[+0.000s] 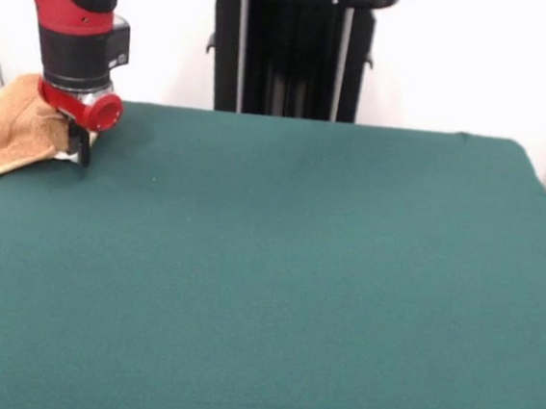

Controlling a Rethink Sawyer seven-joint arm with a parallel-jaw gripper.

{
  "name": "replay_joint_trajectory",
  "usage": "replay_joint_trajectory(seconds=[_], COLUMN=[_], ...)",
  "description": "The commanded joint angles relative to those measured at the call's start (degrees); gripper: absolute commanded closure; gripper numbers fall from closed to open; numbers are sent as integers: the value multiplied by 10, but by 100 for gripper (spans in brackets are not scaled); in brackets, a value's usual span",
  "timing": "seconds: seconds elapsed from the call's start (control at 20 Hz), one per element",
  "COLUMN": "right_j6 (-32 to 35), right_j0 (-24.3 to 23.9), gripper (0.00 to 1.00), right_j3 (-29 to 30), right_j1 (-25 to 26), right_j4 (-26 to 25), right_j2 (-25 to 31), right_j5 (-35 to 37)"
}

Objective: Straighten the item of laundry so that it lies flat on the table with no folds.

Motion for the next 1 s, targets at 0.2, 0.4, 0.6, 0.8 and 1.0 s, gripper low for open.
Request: replay_joint_trajectory(seconds=[0.2,0.4,0.6,0.8,1.0], right_j6=[97,97,112,132,123], right_j0=[66,38,32,72,119], gripper=[100,100,100,100,100], right_j3=[52,69,74,79,80], right_j1=[-10,7,25,20,15], right_j4=[86,92,93,110,142], right_j2=[96,132,147,96,33], right_j5=[-118,-205,-283,-354,-431])
